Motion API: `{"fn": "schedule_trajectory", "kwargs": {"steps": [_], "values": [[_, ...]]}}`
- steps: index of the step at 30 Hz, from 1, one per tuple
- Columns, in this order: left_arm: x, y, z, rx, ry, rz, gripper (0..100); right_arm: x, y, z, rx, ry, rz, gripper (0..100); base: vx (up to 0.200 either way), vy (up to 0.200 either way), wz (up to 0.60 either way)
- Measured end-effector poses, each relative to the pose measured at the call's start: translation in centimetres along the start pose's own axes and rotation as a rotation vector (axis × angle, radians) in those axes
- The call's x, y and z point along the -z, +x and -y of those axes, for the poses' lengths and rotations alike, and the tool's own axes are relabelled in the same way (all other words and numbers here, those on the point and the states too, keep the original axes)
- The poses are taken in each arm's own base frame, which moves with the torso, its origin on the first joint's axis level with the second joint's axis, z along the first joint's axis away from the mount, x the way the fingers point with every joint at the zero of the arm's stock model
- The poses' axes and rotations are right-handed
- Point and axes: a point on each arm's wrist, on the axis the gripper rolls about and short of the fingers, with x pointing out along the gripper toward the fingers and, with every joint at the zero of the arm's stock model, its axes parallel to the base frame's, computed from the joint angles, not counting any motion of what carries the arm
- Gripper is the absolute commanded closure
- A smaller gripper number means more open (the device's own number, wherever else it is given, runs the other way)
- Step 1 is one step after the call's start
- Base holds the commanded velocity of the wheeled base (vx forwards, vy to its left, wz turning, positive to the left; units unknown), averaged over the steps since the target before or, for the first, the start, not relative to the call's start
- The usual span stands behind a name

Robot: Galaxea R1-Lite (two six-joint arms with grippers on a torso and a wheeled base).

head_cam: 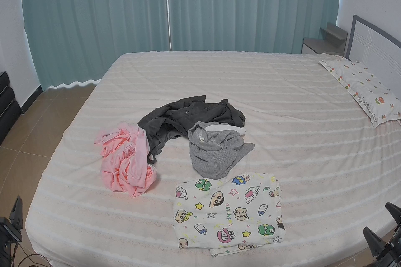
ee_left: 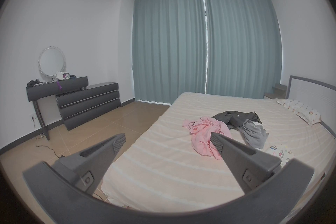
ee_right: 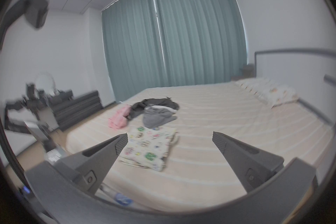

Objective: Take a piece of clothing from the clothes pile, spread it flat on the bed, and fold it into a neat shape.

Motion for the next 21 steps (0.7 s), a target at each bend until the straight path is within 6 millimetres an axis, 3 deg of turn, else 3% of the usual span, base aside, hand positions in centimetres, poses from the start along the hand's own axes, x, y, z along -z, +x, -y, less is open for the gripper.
{"fn": "schedule_trajectory", "kwargs": {"steps": [8,14,21], "values": [[2.7,-0.5,-0.5,-0.053,-0.045,0.061,0,1.6,-0.5,0.4,0.33,-0.059,0.046,0,0.0,0.0,0.0],[3.6,-0.7,-0.4,-0.154,-0.042,0.106,0,2.0,-0.5,0.5,0.385,-0.056,0.058,0,0.0,0.0,0.0],[4.3,-0.8,0.1,0.104,-0.045,0.142,0,2.1,-0.4,0.3,0.32,-0.034,0.073,0,0.0,0.0,0.0]]}}
